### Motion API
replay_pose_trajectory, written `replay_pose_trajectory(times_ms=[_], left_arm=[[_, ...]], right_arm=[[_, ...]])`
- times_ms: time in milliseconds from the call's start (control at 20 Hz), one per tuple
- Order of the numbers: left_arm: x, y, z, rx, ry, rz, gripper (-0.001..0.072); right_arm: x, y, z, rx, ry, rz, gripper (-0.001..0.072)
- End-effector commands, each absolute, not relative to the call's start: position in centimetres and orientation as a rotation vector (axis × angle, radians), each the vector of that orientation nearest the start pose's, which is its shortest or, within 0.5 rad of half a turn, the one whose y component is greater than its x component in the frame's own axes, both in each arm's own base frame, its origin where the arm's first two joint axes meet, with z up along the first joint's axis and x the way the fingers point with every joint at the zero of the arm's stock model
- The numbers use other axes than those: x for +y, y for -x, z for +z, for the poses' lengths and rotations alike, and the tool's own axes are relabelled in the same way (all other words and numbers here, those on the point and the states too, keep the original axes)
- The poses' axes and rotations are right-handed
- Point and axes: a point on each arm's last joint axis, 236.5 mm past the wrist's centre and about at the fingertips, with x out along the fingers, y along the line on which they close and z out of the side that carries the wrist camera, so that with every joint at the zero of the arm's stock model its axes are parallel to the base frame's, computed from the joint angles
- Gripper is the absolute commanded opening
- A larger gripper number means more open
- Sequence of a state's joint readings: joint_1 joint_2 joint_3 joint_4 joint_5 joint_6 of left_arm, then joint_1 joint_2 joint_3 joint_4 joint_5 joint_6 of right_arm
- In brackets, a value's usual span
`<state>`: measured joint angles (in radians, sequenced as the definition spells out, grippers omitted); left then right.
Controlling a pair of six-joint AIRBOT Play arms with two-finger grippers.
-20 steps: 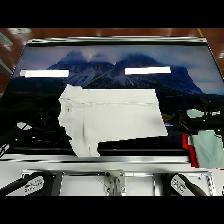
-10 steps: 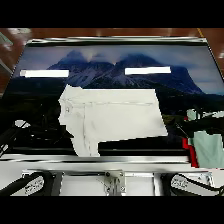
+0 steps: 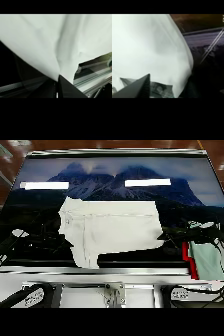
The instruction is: Fold the shirts.
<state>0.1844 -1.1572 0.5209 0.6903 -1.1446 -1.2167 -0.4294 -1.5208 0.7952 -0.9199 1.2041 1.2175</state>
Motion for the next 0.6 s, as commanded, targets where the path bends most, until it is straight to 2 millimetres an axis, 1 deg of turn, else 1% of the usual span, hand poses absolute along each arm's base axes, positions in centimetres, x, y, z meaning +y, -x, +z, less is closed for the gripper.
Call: replay_pose_trajectory(times_ms=[0, 50, 100, 150, 200, 250, 300, 350, 400, 450, 500, 550], left_arm=[[-12.2, -25.6, -6.7, 1.438, 0.83, -0.394, 0.0033], [-11.9, -26.2, -6.3, 1.418, 0.818, -0.397, 0.0033], [-11.6, -27.2, -5.5, 1.389, 0.804, -0.4, 0.0033], [-11.2, -28.7, -4.1, 1.341, 0.771, -0.41, 0.0032], [-10.7, -30.3, -2.2, 1.28, 0.721, -0.421, 0.0032], [-10.1, -32.4, 1.0, 1.173, 0.629, -0.458, 0.0032], [-9.7, -34.4, 5.2, 1.045, 0.534, -0.494, 0.0032], [-9.2, -36.2, 10.7, 0.892, 0.445, -0.511, 0.0032], [-8.7, -37.4, 16.7, 0.742, 0.378, -0.511, 0.0032], [-8.3, -37.5, 23.7, 0.577, 0.301, -0.51, 0.0033], [-8.2, -36.6, 30.2, 0.427, 0.23, -0.507, 0.0033], [-8.2, -34.6, 36.8, 0.277, 0.154, -0.501, 0.0033]], right_arm=[[3.6, -29.5, -13.1, 1.599, -0.756, 0.237, 0.0082], [4.3, -30.0, -12.0, 1.59, -0.749, 0.283, 0.0058], [4.9, -30.6, -10.5, 1.564, -0.728, 0.347, 0.0059], [5.5, -31.6, -8.2, 1.506, -0.709, 0.422, 0.0059], [5.8, -32.7, -5.6, 1.44, -0.687, 0.474, 0.0059], [5.8, -34.0, -2.7, 1.36, -0.65, 0.5, 0.0058], [5.6, -35.5, 1.1, 1.253, -0.599, 0.514, 0.0058], [5.7, -36.9, 5.8, 1.123, -0.548, 0.53, 0.0058], [5.8, -37.9, 10.9, 0.981, -0.498, 0.543, 0.0058], [5.9, -38.5, 17.0, 0.809, -0.434, 0.535, 0.0059], [5.6, -38.5, 22.9, 0.639, -0.362, 0.505, 0.0059], [5.2, -37.9, 29.0, 0.453, -0.298, 0.461, 0.0059]])
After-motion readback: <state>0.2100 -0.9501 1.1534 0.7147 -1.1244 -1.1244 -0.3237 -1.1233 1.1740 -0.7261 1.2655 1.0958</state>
